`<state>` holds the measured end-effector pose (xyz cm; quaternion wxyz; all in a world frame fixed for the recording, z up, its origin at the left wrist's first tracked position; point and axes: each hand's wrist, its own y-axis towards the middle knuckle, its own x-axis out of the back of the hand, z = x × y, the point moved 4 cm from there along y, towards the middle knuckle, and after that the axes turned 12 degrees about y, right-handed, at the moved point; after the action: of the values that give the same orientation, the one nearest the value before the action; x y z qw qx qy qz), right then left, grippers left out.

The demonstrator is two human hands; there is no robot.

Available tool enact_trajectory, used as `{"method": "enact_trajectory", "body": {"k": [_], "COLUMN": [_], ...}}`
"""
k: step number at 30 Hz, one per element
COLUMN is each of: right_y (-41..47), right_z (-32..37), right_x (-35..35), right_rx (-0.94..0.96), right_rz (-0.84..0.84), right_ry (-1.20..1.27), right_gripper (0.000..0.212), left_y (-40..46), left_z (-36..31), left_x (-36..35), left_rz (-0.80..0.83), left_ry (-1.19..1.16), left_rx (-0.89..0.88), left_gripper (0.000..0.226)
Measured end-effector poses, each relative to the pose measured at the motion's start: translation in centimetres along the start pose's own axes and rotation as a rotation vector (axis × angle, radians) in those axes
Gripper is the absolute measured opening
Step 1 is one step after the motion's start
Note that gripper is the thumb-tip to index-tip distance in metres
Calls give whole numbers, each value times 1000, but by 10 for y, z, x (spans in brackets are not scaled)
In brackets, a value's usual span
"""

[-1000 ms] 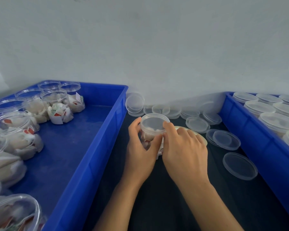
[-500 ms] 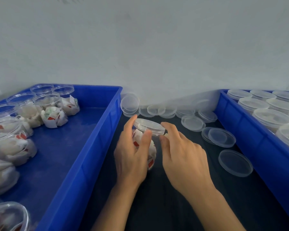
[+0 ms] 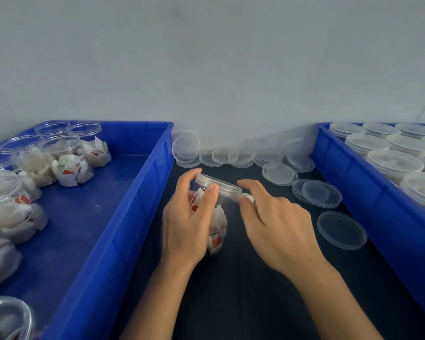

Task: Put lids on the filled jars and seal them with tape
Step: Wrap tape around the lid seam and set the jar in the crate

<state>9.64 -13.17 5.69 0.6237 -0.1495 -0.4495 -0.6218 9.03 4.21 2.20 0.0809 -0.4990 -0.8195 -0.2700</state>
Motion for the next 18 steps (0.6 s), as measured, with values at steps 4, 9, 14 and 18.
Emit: {"method": "enact_trajectory", "body": {"k": [4, 9, 14, 18], "right_y": [2, 2, -2, -4], "right_z": [-5, -6, -3, -3], "right_x": [0, -1, -3, -3], "right_rx": [-12, -2, 21, 23], "right_rz": [23, 48, 44, 23], "right_ry": [-32, -8, 33, 25], "right_gripper": [38, 40, 35, 37], "left_y": [0, 5, 2, -4], "left_z": [0, 6, 8, -1], "left_x": [-2, -4, -3, 2], "left_rz": [42, 116, 178, 25], "left_ry": [-25, -54, -16, 228], "left_rx": [-8, -4, 15, -26], "left_gripper": [43, 44, 53, 74]}}
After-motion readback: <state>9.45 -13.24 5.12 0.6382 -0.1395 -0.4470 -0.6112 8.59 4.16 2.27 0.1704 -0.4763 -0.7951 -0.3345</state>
